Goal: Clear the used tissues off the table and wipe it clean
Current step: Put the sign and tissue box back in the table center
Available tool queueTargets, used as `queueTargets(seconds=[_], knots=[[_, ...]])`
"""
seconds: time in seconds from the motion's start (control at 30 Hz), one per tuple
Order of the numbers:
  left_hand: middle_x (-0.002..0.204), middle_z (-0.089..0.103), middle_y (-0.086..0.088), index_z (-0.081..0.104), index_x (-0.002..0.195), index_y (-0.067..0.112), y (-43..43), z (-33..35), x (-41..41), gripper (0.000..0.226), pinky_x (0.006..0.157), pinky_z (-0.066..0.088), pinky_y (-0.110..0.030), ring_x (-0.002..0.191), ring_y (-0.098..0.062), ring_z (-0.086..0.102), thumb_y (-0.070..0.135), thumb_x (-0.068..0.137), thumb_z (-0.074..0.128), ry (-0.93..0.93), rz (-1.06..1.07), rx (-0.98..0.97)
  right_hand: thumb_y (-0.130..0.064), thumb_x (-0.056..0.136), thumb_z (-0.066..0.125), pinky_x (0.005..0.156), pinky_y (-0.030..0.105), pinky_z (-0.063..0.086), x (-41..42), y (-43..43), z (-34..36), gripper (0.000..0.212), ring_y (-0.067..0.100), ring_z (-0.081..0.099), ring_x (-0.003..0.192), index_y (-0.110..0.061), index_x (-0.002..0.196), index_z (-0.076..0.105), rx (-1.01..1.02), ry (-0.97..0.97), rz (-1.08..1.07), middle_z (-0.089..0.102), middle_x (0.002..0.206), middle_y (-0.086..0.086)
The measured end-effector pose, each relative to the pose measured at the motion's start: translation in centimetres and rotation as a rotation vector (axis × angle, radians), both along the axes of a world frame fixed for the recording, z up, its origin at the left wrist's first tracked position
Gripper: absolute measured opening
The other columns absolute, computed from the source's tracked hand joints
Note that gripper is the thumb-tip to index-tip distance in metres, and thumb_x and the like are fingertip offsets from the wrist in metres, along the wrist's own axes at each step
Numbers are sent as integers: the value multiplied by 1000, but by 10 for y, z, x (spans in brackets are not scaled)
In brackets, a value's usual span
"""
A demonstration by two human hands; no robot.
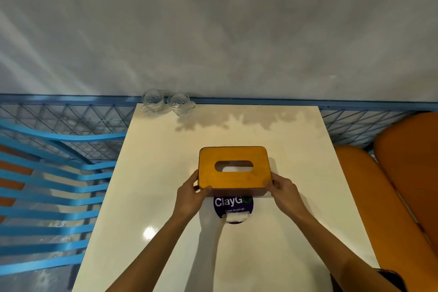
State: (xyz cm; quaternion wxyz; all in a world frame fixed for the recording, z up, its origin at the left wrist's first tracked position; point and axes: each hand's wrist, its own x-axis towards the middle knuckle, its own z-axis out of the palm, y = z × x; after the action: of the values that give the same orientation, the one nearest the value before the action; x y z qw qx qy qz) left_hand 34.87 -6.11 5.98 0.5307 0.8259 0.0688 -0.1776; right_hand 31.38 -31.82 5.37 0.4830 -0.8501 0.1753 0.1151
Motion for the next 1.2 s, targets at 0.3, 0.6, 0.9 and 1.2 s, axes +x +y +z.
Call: queueTargets(seconds=[0.3, 0.6, 0.9, 1.2], knots=[[139, 54, 1, 43, 141, 22, 25, -20, 17, 59, 92, 51, -33, 114, -19, 59, 32, 89, 67, 22, -11, 47, -20, 96, 57, 97, 32, 42, 10, -2, 0, 45, 27, 54, 122, -12, 139, 48, -49, 30, -127, 57, 135, 10], [130, 59, 0, 47, 138, 20, 90, -5, 171, 55, 82, 45, -19, 103, -12, 58, 15, 88, 69, -199, 62, 193, -31, 90, 65, 105, 35, 40, 187, 78, 22, 50, 19, 43, 128, -21, 137, 48, -308, -227, 277, 47, 140, 0], [147, 41, -6, 39, 143, 22, 123, -28, 317, 77, 107, 40, -45, 132, -29, 41, 20, 78, 79, -364, 51, 558, -46, 70, 81, 108, 43, 37, 355, 192, -10, 106, 29, 29, 137, -17, 151, 19, -444, -217, 518, 25, 152, 7], [156, 22, -3, 24, 149, 28, 139, -64, 375, 103, 107, 37, -51, 140, -32, 25, 35, 67, 87, -270, -63, 709, -41, 62, 85, 100, 47, 43, 398, 215, -46, 112, 34, 35, 132, -19, 149, 19, -550, -174, 600, 31, 147, 9]])
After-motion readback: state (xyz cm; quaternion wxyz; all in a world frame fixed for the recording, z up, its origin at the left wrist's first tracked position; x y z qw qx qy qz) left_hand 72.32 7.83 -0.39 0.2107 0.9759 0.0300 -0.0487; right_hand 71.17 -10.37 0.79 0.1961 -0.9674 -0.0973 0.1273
